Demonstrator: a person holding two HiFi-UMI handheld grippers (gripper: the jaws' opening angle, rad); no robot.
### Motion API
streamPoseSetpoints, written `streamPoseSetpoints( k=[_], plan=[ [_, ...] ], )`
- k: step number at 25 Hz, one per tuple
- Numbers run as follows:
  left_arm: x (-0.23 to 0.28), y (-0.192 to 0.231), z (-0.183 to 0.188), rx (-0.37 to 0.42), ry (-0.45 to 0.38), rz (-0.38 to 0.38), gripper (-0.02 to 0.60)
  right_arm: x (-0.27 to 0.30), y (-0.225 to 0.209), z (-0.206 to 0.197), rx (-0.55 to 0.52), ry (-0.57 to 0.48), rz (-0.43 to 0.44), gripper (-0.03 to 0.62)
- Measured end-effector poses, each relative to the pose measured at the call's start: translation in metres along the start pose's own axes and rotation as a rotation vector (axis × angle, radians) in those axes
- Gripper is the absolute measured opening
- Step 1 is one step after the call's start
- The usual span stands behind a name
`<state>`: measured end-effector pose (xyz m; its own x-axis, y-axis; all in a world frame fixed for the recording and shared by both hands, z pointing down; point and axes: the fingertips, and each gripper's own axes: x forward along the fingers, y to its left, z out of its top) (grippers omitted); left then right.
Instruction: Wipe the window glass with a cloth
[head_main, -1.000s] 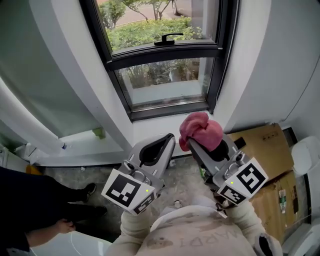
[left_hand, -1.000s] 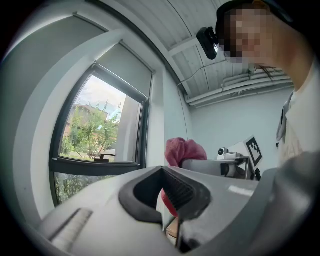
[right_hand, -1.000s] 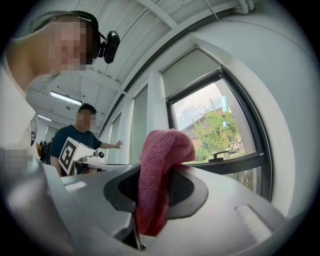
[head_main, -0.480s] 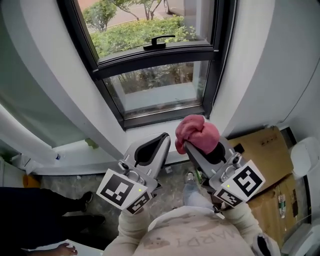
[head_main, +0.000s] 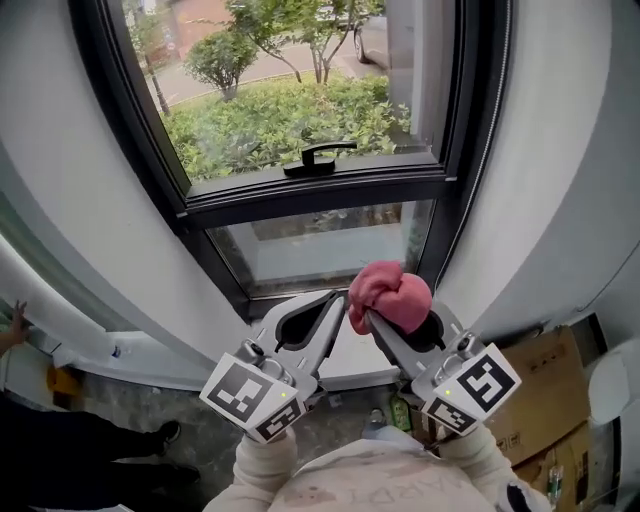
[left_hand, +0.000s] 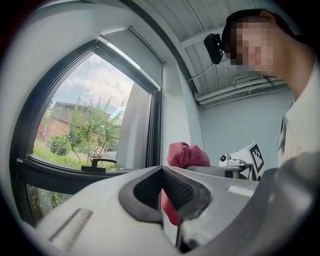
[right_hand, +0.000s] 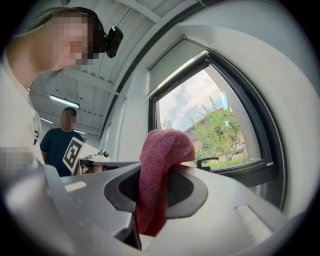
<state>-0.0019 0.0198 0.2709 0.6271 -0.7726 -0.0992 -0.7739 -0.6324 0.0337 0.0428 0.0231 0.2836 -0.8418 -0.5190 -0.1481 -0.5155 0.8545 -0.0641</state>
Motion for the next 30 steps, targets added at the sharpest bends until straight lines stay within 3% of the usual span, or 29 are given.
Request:
streamPoseSetpoints(
  k=[6,12,17,23,30],
  plan=[
    [0.065,0.028,0.005,0.014,-0.013,0.012,0.0,0.02,-0.065,0.012,0.003,-0.013,0.025,0.11],
    [0.09,0.063,-0.002,-0.006,0.004,0.054,0.0,0.052,-0.096,-0.002,0.061,0.002,0.063,0.11],
    [0.1,0.098,0.001,-0.016,-0.016,0.065,0.0,0.08,-0.119,-0.005,0.076,0.015,0.029,0.11],
    [0.096,0.143,0.005,0.002,-0.017,0.072,0.001,0.143,-0.137,0.015,-0.025,0.028,-0.014,0.106],
    [0.071,0.205,0.012,0.016,-0.028,0.085,0.0,0.275,-0.151,0.09,-0.206,-0.003,-0.065,0.106]
  ],
)
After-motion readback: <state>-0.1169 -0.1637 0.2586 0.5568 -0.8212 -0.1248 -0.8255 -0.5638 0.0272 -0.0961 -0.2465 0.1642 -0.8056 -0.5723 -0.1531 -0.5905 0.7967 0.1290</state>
